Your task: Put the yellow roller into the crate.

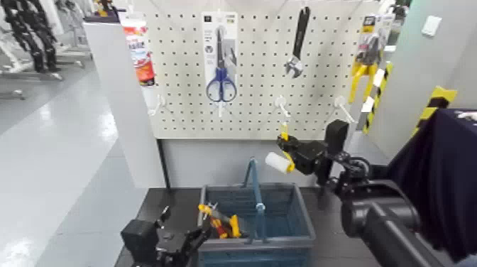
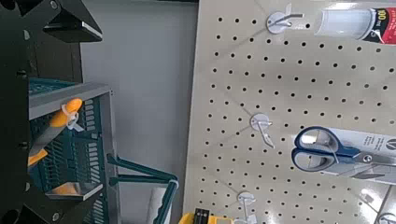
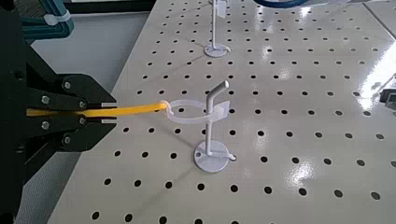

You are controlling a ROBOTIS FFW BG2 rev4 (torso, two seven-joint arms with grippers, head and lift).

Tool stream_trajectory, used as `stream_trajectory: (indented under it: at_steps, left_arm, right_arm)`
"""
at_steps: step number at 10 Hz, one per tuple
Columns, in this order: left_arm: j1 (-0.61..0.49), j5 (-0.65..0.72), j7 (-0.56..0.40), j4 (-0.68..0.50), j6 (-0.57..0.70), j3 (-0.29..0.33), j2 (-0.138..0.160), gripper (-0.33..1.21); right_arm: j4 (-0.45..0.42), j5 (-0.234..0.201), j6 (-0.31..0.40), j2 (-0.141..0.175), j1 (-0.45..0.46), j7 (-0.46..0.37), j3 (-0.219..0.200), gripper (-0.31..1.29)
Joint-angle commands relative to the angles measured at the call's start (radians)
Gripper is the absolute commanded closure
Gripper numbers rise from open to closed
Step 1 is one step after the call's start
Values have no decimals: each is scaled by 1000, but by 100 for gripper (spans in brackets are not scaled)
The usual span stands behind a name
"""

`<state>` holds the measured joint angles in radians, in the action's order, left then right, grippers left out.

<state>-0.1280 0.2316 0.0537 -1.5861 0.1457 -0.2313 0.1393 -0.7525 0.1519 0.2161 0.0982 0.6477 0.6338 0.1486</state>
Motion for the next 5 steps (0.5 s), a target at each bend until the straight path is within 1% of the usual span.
stream_trajectory:
  at_steps: [1, 3, 5]
  left_arm:
    - [-4, 0, 0, 0, 0, 4, -3, 17]
    - [-7, 0, 0, 0, -2, 6, -4, 17]
    - [-9, 0, 0, -2, -2, 7, -4, 17]
  right_arm:
    - [-50, 3, -11, 2, -25, 3, -11, 116]
    - [-120, 18, -29, 6, -62, 4, -20, 116]
    - [-200, 25, -60, 11, -105, 4, -30, 116]
